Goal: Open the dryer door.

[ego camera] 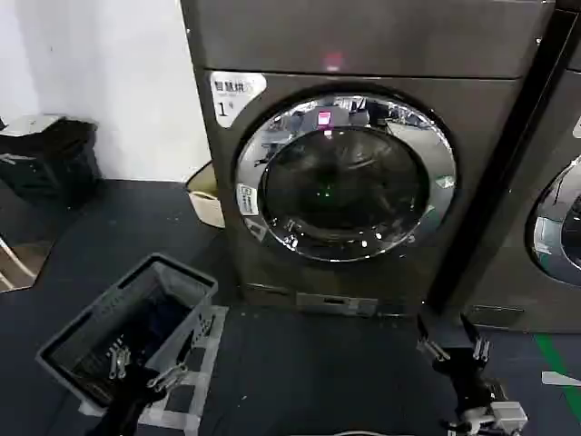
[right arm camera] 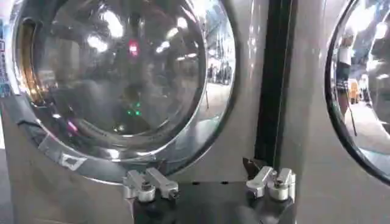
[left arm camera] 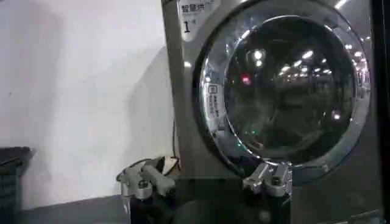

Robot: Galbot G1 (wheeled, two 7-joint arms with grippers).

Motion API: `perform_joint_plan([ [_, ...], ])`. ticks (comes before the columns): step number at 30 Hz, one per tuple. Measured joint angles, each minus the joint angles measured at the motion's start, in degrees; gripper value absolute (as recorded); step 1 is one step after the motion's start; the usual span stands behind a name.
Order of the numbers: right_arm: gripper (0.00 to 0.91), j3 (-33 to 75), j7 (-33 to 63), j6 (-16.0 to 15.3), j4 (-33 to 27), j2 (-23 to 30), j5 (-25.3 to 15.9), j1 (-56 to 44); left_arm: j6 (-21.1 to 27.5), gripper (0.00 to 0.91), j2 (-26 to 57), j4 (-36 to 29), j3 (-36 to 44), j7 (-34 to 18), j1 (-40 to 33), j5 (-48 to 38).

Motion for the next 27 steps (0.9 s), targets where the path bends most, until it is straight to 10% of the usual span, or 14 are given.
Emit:
perform_joint_plan([
  [13, 0.907, 0.33, -12.44, -1.78, -3.58, -17.57, 13.64, 10.20, 0.31, 0.907, -0.29, -0.61, 0.02, 1.45, 0.25, 3.43],
  [27, 0.907, -23.15, -13.46, -0.34, -16.03, -29.61, 14.71, 31.37, -0.59, 0.907, -2.19, -1.13, -0.27, 1.16, 1.37, 3.52],
])
